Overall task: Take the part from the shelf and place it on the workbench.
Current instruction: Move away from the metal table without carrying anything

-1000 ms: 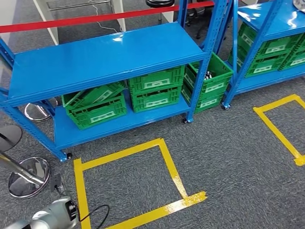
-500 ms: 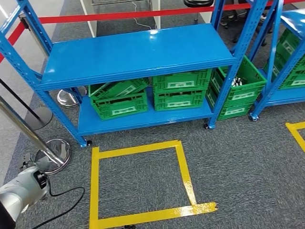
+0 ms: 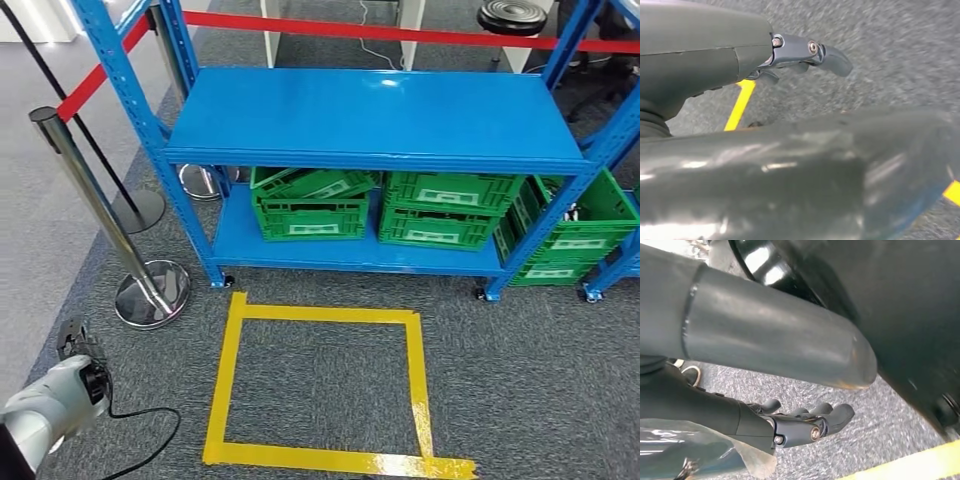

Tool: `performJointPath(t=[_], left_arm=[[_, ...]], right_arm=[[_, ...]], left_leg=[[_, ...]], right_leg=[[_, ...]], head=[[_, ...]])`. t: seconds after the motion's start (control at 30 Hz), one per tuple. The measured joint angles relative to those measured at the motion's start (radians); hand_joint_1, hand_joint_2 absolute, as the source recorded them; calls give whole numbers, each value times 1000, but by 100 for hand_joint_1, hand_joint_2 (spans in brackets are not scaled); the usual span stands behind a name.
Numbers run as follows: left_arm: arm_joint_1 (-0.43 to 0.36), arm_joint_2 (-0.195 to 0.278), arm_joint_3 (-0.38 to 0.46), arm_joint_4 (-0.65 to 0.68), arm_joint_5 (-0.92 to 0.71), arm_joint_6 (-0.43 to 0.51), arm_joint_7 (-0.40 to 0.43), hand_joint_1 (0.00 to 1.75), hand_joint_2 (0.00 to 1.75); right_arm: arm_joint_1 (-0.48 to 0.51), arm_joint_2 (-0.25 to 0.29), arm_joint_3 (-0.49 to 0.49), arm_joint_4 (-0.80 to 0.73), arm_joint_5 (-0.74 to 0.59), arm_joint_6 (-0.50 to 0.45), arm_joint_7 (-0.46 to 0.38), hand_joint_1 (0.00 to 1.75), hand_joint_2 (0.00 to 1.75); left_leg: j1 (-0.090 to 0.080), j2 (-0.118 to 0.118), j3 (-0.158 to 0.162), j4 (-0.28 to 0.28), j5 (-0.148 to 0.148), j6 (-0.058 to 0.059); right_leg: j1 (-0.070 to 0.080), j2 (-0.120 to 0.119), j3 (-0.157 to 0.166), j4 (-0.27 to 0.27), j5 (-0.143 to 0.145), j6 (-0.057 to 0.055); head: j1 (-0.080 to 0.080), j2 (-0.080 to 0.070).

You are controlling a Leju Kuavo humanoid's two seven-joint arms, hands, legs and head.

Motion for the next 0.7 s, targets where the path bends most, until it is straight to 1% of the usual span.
performJointPath(t=[0.03, 0.07, 0.1, 0.13, 0.17, 0.2, 0.23, 0.27, 0.3, 0.33, 0.37, 0.4, 0.43, 0.47, 0.5, 0.53, 0.57, 0.6, 0.63, 0.67, 0.7], left_arm=[[2, -1, 0, -1, 0, -1, 0, 0, 0], [3, -2, 0, -2, 0, -1, 0, 0, 0], [3, -2, 0, -2, 0, -1, 0, 0, 0], [2, -2, 0, -3, 0, -1, 0, 0, 0], [2, -2, 0, -3, 0, -1, 0, 0, 0], [3, -1, 0, -4, 0, -1, 0, 0, 0], [5, 1, 0, -4, 0, -1, 0, 0, 0], [8, 3, 0, -5, 0, -1, 0, 0, 0], [10, 6, 0, -5, 0, -1, 0, 0, 0], [8, 8, 0, -5, 0, 0, 0, 0, 0], [6, 8, 0, -5, 0, 0, 0, 0, 0], [5, 6, 0, -6, 0, 0, 0, 0, 0], [6, 5, 0, -6, 0, 0, 0, 0, 0], [9, 4, 0, -7, 0, 0, 0, 0, 0], [12, 3, 0, -8, 0, 0, 0, 0, 0], [13, 3, 0, -8, 0, 0, 0, 0, 0], [13, 4, 0, -8, 0, 0, 0, 0, 0], [12, 4, 0, -8, 0, 0, 0, 0, 0], [9, 5, 0, -8, 0, 0, 0, 0, 0], [7, 5, 0, -8, 0, 0, 0, 0, 0], [6, 5, -1, -9, 0, 0, 0, 0, 0]], right_arm=[[1, 0, -1, 0, 0, 0, 0, 0, 0], [1, 0, -1, 0, 0, 0, 0, 0, 0], [1, 0, -2, 0, 0, 0, 0, 0, 0], [2, 0, -2, 0, 0, 0, 0, 0, 0], [2, 0, -2, 0, 0, 0, 0, 0, 0], [3, 0, -2, 0, 0, 0, 0, 0, 0], [3, 0, -2, -1, 0, 0, 0, 0, 0], [2, 0, -3, -1, 0, 0, 0, 0, 0], [2, 0, -3, -2, 0, 0, 0, 0, 0], [1, 1, -3, -3, 0, 0, -1, 0, 0], [2, 1, -3, -4, 0, 0, -1, 0, 0], [3, 1, -4, -4, 0, 0, -1, 0, 0], [5, 0, -5, -4, 0, 0, -1, 0, 0], [6, 0, -5, -4, 0, 0, -1, 0, 0], [6, 0, -6, -4, 0, 0, 0, 0, 0], [6, 0, -6, -4, 0, 0, 0, 0, 0], [6, 0, -6, -4, 0, 0, 0, 0, 0], [6, 0, -6, -5, 0, 0, 0, 0, 0], [6, 0, -6, -5, 0, 0, -1, 0, 0], [5, 0, -6, -5, 0, 0, -1, 0, 0], [4, 0, -6, -5, 0, 0, -1, 0, 0]], left_leg=[[1, -15, 1, 1, -1, -2], [3, -28, 1, 4, -3, -5], [4, -41, 0, 7, -5, -10], [5, -53, -2, 11, -6, -15], [7, -64, -5, 13, -6, -21], [8, -75, -8, 12, -4, -28], [11, -86, -9, 10, -2, -34], [11, -84, -10, 11, -3, -39], [10, -67, -15, 21, -11, -43], [8, -41, -28, 50, -27, -47], [7, -10, -51, 99, -52, -50], [7, 12, -81, 164, -81, -53], [9, 22, -113, 230, -104, -56], [11, 27, -136, 274, -113, -58], [13, 30, -142, 283, -104, -59], [13, 33, -128, 252, -77, -59], [13, 43, -98, 190, -39, -57], [9, 66, -64, 123, -9, -55], [3, 88, -36, 64, 9, -50], [-3, 107, -20, 28, 16, -45], [-9, 115, -15, 14, 11, -40]], right_leg=[[-1, 4, 13, -44, 37, 0], [-4, 19, 39, -114, 79, 0], [-7, 43, 69, -181, 109, 1], [-10, 64, 94, -231, 127, 0], [-11, 79, 109, -256, 130, -1], [-9, 81, 116, -260, 125, -4], [-8, 71, 121, -262, 126, -9], [-8, 60, 124, -266, 128, -15], [-9, 49, 128, -271, 129, -22], [-10, 36, 132, -275, 130, -29], [-10, 21, 137, -278, 129, -35], [-9, 7, 140, -279, 126, -39], [-9, -9, 143, -279, 123, -41], [-8, -23, 146, -279, 119, -42], [-8, -38, 149, -279, 116, -42], [-8, -51, 154, -279, 112, -41], [-8, -64, 160, -279, 108, -39], [-7, -76, 166, -279, 103, -35], [-4, -87, 170, -279, 98, -31], [-1, -100, 173, -279, 94, -26], [3, -112, 176, -280, 90, -21]], head=[[0, 0], [0, 0], [0, 0], [-1, 0], [-1, 0], [-1, 0], [-1, 0], [-1, 0], [-4, 0], [-7, 0], [-10, 0], [-13, 0], [-13, 0], [-13, 0], [-13, 0], [-13, 0], [-13, 0], [-13, 0], [-14, 0], [-14, 0], [-13, 0]])
